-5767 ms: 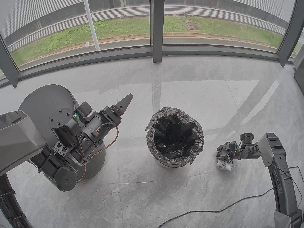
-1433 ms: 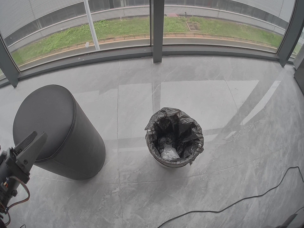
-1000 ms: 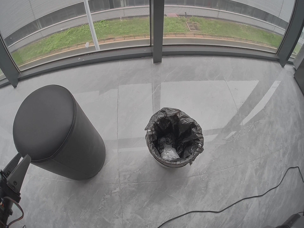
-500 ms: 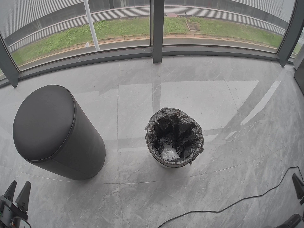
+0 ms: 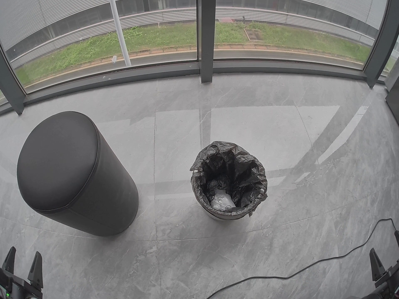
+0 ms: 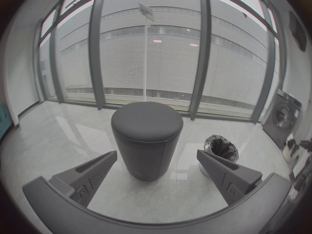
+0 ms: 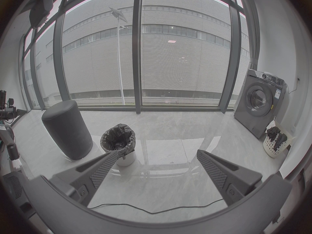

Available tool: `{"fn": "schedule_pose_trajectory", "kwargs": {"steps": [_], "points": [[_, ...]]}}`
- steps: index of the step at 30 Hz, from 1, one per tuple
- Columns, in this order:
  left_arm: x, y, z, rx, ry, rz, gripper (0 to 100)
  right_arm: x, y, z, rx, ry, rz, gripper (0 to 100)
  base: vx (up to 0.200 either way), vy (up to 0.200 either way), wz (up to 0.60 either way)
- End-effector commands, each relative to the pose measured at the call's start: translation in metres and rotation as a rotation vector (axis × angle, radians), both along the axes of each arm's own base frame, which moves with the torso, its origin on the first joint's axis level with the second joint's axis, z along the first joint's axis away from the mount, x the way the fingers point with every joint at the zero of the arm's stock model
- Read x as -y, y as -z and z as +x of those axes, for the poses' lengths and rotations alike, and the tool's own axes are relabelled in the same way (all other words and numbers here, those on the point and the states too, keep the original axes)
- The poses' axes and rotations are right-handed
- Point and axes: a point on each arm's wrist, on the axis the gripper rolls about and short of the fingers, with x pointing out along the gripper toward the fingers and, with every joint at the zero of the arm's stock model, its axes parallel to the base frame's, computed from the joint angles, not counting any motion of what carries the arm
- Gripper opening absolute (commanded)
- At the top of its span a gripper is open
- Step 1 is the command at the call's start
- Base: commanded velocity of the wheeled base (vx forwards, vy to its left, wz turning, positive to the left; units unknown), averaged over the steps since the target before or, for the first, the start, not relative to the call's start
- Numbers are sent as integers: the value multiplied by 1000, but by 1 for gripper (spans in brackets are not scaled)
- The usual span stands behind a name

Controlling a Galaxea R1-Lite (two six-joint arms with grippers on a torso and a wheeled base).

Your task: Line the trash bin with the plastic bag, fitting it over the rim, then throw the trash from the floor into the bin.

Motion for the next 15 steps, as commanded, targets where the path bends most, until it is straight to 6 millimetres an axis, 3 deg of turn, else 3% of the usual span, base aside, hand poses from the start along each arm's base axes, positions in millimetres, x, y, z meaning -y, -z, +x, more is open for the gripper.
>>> {"fn": "schedule_pose_trajectory", "kwargs": {"steps": [1,6,9,15], "points": [[-1,6,-1,2,-80,-53,100,0,5,-1,11,-7,8,100,0,0,0],[2,13,-1,-83,98,209,100,0,6,-1,13,-7,5,100,0,0,0],[1,16,-8,-35,153,146,100,0,6,-1,13,-8,2,100,0,0,0],[0,16,-9,11,102,137,100,0,5,-1,11,-8,3,100,0,0,0]]}}
